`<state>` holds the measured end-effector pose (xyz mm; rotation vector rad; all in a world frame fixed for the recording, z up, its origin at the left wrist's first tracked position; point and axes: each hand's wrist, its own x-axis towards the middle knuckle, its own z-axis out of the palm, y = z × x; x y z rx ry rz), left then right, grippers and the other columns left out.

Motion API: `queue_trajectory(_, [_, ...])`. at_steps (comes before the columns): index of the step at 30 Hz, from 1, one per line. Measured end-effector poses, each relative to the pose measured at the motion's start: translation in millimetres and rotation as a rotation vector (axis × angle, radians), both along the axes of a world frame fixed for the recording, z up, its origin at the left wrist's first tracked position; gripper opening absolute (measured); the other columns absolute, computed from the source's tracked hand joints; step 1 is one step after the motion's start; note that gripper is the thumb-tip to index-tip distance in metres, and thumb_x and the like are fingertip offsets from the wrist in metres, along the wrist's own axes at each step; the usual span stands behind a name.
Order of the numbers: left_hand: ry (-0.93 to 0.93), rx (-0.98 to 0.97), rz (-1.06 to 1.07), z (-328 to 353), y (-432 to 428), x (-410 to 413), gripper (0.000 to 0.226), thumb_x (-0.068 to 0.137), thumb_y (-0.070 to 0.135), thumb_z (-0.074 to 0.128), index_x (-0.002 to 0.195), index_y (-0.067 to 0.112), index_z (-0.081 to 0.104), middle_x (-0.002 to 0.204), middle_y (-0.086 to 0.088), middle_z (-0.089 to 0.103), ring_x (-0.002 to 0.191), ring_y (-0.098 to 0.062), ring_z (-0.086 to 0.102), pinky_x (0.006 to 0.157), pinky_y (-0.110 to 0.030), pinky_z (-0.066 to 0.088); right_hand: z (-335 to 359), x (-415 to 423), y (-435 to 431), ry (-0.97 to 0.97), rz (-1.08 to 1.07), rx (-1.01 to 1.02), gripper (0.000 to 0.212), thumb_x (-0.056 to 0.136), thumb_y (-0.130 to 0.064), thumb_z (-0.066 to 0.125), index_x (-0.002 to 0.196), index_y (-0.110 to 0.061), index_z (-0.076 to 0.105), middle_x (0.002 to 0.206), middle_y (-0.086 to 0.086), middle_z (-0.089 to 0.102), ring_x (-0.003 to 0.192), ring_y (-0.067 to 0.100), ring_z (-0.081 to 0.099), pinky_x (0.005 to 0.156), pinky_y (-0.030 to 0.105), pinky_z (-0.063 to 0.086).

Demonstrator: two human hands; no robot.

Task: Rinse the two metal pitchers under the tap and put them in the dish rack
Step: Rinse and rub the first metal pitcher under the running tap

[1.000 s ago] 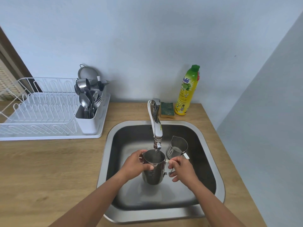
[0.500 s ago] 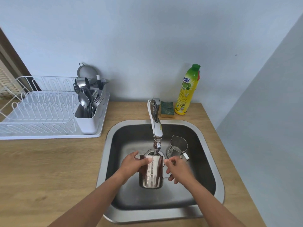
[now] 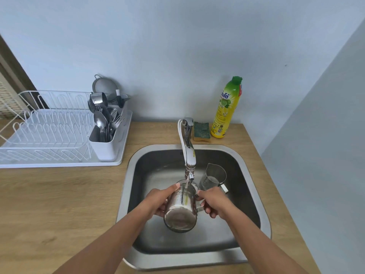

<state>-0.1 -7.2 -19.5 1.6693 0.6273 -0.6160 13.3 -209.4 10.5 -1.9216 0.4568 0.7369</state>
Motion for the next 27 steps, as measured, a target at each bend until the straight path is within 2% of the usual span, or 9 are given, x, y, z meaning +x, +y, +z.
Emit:
queue_trajectory(3, [0.037, 0.024, -0.036, 2.2, 0.7, 1.3, 0.068, 0.074, 0.070, 0.067, 0.096, 0.006, 0.073, 0.074, -0.011, 0.070, 0.063, -0.023, 0.068, 0.053, -0.031, 0.059, -2.9, 4.7, 1.0, 0.088, -0.024, 0.000, 0.021, 0.092, -0.017, 0.055, 0.077, -0.003, 0.062, 0.040, 0.002, 0.044, 0.027, 0.011, 0.035, 0.035, 0.014, 0.023])
queue_trajectory(6, [0.073, 0.032, -0.080, 2.4, 3.0, 1.7, 0.071, 0.073, 0.076, 0.062, 0.095, 0.009, 0.072, 0.079, -0.012, 0.073, 0.074, -0.026, 0.070, 0.064, -0.035, 0.062, -7.3, 6.9, 2.5, 0.170, -0.058, 0.040, 0.020, 0.093, -0.018, 0.055, 0.076, -0.009, 0.058, 0.047, 0.002, 0.056, 0.029, 0.008, 0.035, 0.034, 0.012, 0.022])
queue_trajectory(13, [0.105, 0.055, -0.129, -3.2, 10.9, -3.2, 0.077, 0.073, 0.077, 0.060, 0.101, 0.007, 0.074, 0.088, -0.016, 0.076, 0.078, -0.028, 0.072, 0.063, -0.035, 0.062, -17.5, -0.2, 6.8, 0.247, -0.078, 0.081, 0.020, 0.094, -0.020, 0.054, 0.076, -0.012, 0.057, 0.059, 0.004, 0.062, 0.029, 0.006, 0.038, 0.031, 0.011, 0.022])
queue_trajectory(17, [0.078, 0.071, -0.110, -2.8, 14.5, -3.1, 0.073, 0.071, 0.074, 0.066, 0.102, 0.008, 0.073, 0.093, -0.017, 0.077, 0.073, -0.026, 0.072, 0.057, -0.031, 0.058, -16.8, -5.7, 13.6, 0.241, -0.070, 0.083, 0.027, 0.094, -0.025, 0.051, 0.069, -0.013, 0.055, 0.049, 0.001, 0.053, 0.029, 0.009, 0.040, 0.034, 0.012, 0.021])
queue_trajectory(20, [0.043, 0.072, -0.105, -0.1, 18.7, -5.5, 0.055, 0.081, 0.064, 0.064, 0.105, 0.014, 0.070, 0.097, -0.010, 0.073, 0.078, -0.023, 0.069, 0.060, -0.027, 0.054, -13.4, -10.2, 21.0, 0.226, -0.058, 0.102, 0.031, 0.098, -0.034, 0.043, 0.077, -0.013, 0.053, 0.054, 0.005, 0.058, 0.030, 0.014, 0.048, 0.038, 0.012, 0.026])
queue_trajectory(23, [-0.024, 0.026, -0.070, -2.5, 26.0, -11.9, 0.037, 0.089, 0.052, 0.062, 0.102, 0.018, 0.070, 0.098, -0.008, 0.073, 0.088, -0.025, 0.068, 0.077, -0.033, 0.053, -8.4, -17.0, 32.5, 0.196, 0.001, 0.144, 0.032, 0.101, -0.035, 0.036, 0.088, -0.011, 0.052, 0.066, 0.011, 0.064, 0.039, 0.019, 0.058, 0.039, 0.017, 0.035])
queue_trajectory(27, [-0.081, -0.004, 0.088, -13.2, 33.7, -22.2, 0.036, 0.092, 0.043, 0.059, 0.115, 0.016, 0.061, 0.105, -0.012, 0.070, 0.091, -0.022, 0.065, 0.081, -0.035, 0.049, -3.4, -27.6, 54.2, 0.126, 0.079, 0.188, 0.029, 0.102, -0.033, 0.032, 0.102, -0.010, 0.050, 0.067, 0.012, 0.065, 0.044, 0.021, 0.058, 0.040, 0.022, 0.041])
